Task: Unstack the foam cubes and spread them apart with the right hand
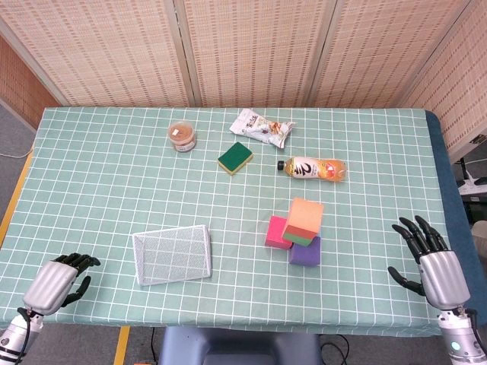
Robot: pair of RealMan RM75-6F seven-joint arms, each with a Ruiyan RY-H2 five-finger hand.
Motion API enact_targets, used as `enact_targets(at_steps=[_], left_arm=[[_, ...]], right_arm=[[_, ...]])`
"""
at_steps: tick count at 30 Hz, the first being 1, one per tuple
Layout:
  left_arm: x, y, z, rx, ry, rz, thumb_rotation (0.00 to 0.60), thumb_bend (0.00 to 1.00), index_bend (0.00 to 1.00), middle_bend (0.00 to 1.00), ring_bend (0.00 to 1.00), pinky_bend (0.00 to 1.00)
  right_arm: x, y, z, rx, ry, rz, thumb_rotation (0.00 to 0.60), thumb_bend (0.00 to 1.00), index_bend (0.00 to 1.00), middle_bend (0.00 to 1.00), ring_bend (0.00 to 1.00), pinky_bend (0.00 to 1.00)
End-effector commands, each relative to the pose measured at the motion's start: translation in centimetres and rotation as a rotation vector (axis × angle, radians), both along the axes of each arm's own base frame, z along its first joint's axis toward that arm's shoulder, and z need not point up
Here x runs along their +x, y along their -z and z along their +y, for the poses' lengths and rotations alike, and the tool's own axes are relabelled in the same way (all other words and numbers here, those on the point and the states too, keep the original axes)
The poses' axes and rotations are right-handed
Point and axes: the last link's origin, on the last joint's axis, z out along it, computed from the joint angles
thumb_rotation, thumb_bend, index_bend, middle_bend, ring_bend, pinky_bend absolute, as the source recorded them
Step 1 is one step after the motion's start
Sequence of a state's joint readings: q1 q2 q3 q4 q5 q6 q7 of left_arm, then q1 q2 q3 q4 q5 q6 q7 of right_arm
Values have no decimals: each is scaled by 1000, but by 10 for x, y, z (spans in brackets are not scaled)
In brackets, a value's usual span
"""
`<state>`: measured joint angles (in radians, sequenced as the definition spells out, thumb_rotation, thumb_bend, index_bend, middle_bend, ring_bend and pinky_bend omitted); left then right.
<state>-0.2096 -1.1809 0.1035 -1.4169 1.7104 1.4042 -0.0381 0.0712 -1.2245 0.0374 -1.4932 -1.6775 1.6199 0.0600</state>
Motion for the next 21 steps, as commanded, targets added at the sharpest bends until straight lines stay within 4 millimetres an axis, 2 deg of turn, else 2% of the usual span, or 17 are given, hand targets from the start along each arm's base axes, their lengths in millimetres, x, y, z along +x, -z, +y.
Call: enact_targets(at_steps=[1, 13, 17, 21], left_arm=[[0, 0, 0, 0, -1, 0, 600, 545, 370, 388, 363, 492], [0, -4, 2, 35, 12, -23, 600, 545, 361, 378, 362, 492], [2, -5, 4, 79, 66, -76, 600, 545, 337, 347, 349, 492], [6, -10, 1, 136, 141, -124, 600, 545, 321, 335, 333, 493]], right_arm=[[-1, 0, 0, -6, 4, -1, 600, 82, 153, 96, 1, 162], [0, -1, -2, -41, -7, -5, 600, 82, 143, 96, 1, 162], [-1, 1, -5, -34, -7, -1, 600, 82, 134, 96, 0, 162], [1, 2, -1, -14, -40, -8, 600, 81, 125, 96, 0, 158]])
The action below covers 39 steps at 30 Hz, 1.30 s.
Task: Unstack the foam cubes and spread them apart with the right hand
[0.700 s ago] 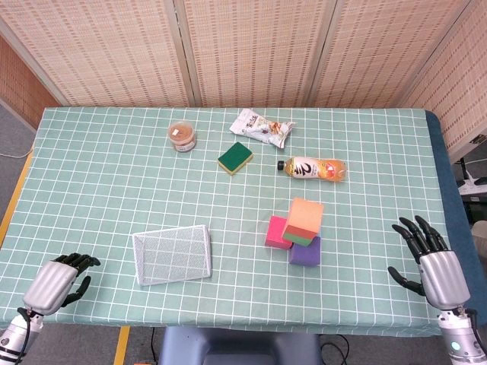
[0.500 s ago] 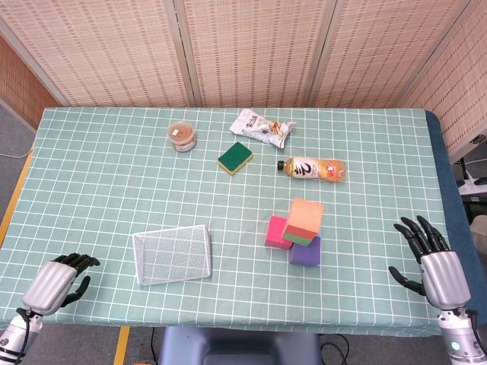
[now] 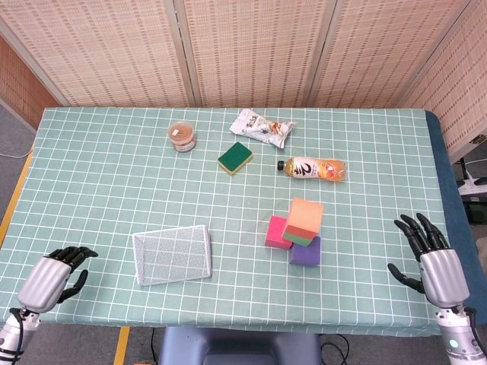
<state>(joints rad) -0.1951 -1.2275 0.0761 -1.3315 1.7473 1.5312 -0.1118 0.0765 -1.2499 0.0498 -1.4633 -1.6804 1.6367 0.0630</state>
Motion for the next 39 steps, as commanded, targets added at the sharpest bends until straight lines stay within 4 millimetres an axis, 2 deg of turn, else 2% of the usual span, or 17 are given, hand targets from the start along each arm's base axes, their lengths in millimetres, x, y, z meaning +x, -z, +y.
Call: enact_targets(at_steps=[1, 5, 10, 16, 24, 31, 39], left_arm=[[4, -4, -3, 59, 79, -56, 600, 545, 321, 335, 332, 493], [5, -8, -4, 112, 133, -88, 600, 545, 320, 333, 331, 492], [-1, -13, -7, 107, 79, -67, 600, 544, 333, 334, 331, 492], [-2, -21, -9, 89, 8, -36, 600, 544, 337, 336, 331, 497], [2, -32, -14, 126, -8, -26, 600, 544, 360, 351, 331, 496], [1, -29, -13, 97, -27, -7, 600, 545, 360, 352, 331, 496], [1, -27, -13, 84, -41, 4, 600, 546, 360, 351, 331, 496]], right_arm=[[2, 0, 4, 15, -33, -11, 600, 81, 120, 96, 0, 156], [3, -1, 7, 24, -59, -32, 600, 81, 108, 96, 0, 152], [5, 1, 6, 76, -83, -76, 600, 81, 97, 95, 0, 150], [24, 3, -4, 49, -180, -122, 600, 81, 76, 89, 0, 147], [53, 15, -30, 108, -232, -158, 600, 69, 16, 58, 0, 145], [84, 31, -49, 145, -300, -167, 600, 64, 0, 57, 0, 143], [116, 56, -85, 200, -249, -147, 600, 64, 0, 57, 0, 143]])
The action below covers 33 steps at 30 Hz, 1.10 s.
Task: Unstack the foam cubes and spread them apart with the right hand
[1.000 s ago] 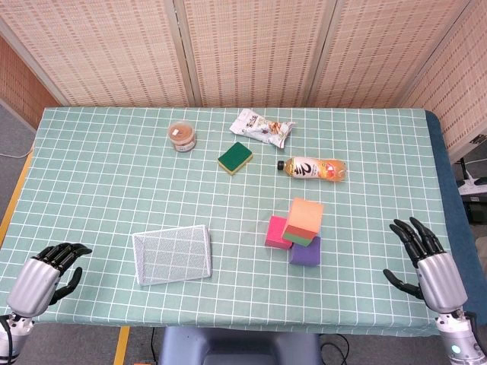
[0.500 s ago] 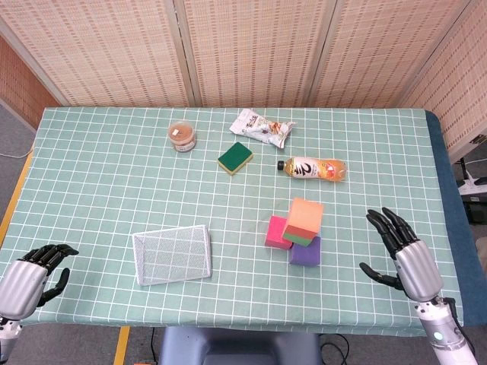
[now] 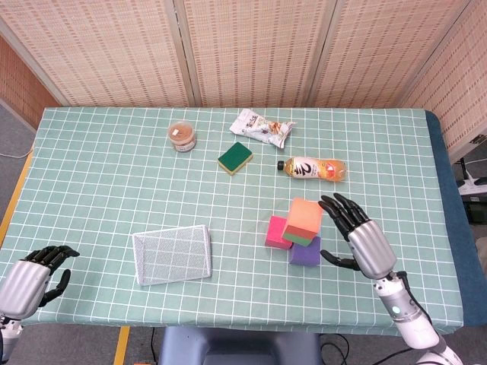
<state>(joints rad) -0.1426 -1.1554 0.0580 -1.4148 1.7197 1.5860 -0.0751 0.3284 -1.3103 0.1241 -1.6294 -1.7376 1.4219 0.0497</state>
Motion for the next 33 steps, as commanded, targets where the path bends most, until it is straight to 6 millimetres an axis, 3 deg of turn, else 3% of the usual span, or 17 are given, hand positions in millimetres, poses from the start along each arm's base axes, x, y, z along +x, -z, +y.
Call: enact_targets(at_steps=[1, 6, 12, 17, 19, 23, 26, 33], left_arm=[[0, 0, 1, -1, -3, 1, 600, 546, 360, 352, 331, 496], [-1, 1, 1, -5, -7, 1, 600, 545, 360, 352, 331, 496], [-1, 1, 1, -10, -8, 2, 600, 546, 360, 352, 331, 496], [-1, 2, 2, -16, -10, 4, 600, 545, 361, 351, 331, 496], [-1, 2, 2, -17, -9, 5, 600, 545, 361, 351, 331, 496], [-1, 2, 2, -18, -7, 4, 600, 545, 361, 351, 331, 496], [-1, 3, 2, -21, -9, 7, 600, 545, 360, 352, 331, 496], [-1, 4, 2, -24, -10, 7, 600, 545, 361, 351, 331, 496]], right_arm=[[20, 12, -21, 24, 31, 5, 600, 64, 0, 57, 0, 143], [35, 28, -41, 81, 83, 13, 600, 65, 18, 58, 0, 143], [51, 41, -48, 150, 88, 7, 600, 64, 40, 58, 0, 143], [56, 47, -50, 136, 87, 10, 600, 64, 124, 101, 31, 165], [56, 47, -50, 116, 88, 19, 600, 64, 223, 216, 156, 293], [50, 46, -52, 100, 113, 42, 600, 65, 489, 460, 480, 717], [46, 44, -54, 68, 128, 61, 600, 64, 585, 527, 560, 809], [40, 28, -52, -60, 104, 31, 600, 64, 640, 547, 579, 829]])
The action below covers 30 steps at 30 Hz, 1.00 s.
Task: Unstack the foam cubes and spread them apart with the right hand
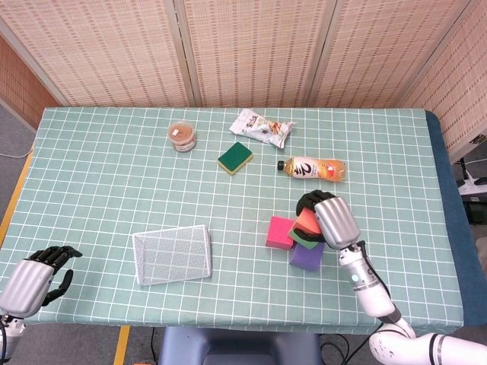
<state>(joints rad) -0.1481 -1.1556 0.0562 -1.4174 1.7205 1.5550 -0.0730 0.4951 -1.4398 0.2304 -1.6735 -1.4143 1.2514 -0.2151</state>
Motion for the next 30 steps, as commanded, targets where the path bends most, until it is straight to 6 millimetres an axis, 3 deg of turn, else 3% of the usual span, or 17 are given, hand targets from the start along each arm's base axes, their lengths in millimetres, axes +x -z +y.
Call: enact_targets(at_steps=[1, 7, 13, 16, 19, 21, 24, 28, 30], left_arm=[[0, 0, 0, 0, -2, -1, 600, 545, 361, 351, 331, 496], [0, -1, 0, 0, -2, -6, 600, 544, 361, 352, 331, 496], [0, 2, 1, -9, -4, -2, 600, 544, 361, 351, 331, 497], [1, 5, 1, -19, -1, 3, 600, 544, 361, 351, 331, 497], [1, 6, 1, -25, 1, 5, 600, 544, 361, 351, 331, 498], [1, 6, 1, -25, -2, 6, 600, 544, 361, 351, 331, 498], [0, 5, 1, -21, -4, 4, 600, 544, 361, 351, 331, 498], [0, 5, 1, -21, -5, 3, 600, 545, 361, 351, 331, 498], [0, 6, 1, -27, -2, 5, 600, 544, 361, 351, 331, 498]], right_arm=[[-6, -13, 4, -99, -28, -16, 600, 64, 640, 547, 579, 829], [-45, -42, 19, -233, 17, 15, 600, 65, 636, 548, 579, 832], [-115, -57, 39, -198, 210, 218, 600, 65, 614, 548, 567, 822], [-145, -61, 41, -166, 294, 275, 600, 64, 544, 526, 488, 728], [-166, -62, 40, -115, 362, 288, 600, 65, 404, 383, 313, 570], [-173, -63, 39, -75, 388, 292, 600, 65, 244, 213, 115, 383], [-170, -63, 40, -52, 378, 283, 600, 65, 38, 26, 1, 187], [-164, -61, 44, -35, 347, 261, 600, 64, 0, 0, 0, 127], [-143, -52, 62, 20, 221, 212, 600, 62, 0, 0, 0, 119]])
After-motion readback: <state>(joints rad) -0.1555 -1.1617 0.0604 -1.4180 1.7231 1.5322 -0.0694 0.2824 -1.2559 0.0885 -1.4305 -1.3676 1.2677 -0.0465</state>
